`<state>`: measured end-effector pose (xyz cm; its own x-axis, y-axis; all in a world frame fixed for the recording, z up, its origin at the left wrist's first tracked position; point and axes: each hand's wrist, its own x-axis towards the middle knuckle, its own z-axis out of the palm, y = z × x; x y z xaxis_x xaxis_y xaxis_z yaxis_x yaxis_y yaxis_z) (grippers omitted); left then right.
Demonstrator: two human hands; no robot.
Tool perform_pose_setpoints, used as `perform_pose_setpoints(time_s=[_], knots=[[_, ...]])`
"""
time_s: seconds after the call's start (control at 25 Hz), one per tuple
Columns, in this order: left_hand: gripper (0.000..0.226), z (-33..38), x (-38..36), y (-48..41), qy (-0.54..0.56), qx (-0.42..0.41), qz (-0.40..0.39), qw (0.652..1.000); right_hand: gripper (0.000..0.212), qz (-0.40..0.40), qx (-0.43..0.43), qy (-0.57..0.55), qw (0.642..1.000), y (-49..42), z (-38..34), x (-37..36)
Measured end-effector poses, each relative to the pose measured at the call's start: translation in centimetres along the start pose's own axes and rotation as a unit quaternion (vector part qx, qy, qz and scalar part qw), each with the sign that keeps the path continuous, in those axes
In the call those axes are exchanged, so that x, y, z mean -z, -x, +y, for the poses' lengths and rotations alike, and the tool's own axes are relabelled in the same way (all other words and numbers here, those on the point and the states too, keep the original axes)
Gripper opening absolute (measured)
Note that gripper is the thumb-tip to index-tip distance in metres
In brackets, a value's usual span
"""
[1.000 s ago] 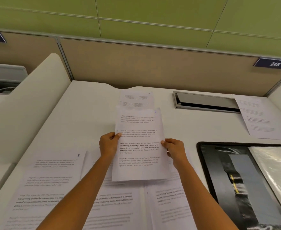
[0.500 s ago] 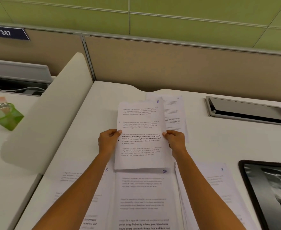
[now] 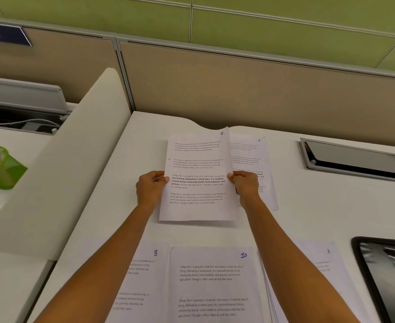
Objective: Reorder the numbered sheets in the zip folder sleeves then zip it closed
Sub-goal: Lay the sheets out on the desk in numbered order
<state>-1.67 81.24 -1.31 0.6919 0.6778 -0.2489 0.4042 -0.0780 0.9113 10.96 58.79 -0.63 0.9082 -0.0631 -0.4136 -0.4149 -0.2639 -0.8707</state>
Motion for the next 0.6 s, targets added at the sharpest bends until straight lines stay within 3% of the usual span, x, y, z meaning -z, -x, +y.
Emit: perform_pose_setpoints(time_s=[0.12,0.6], knots=[[0.024,0.2,0.5,-1.5,-0.027,-0.006,0.014,1.0,0.02,0.001,0.003,0.016,1.0,-0.6,-0.6,-1.5],[0.026,-0.4,4.4,-5.1,-0.103,-0.011,0.074,0.992,0.008,-0.025,0.058,0.135,0.989,-0.2,-1.9,-8.0]])
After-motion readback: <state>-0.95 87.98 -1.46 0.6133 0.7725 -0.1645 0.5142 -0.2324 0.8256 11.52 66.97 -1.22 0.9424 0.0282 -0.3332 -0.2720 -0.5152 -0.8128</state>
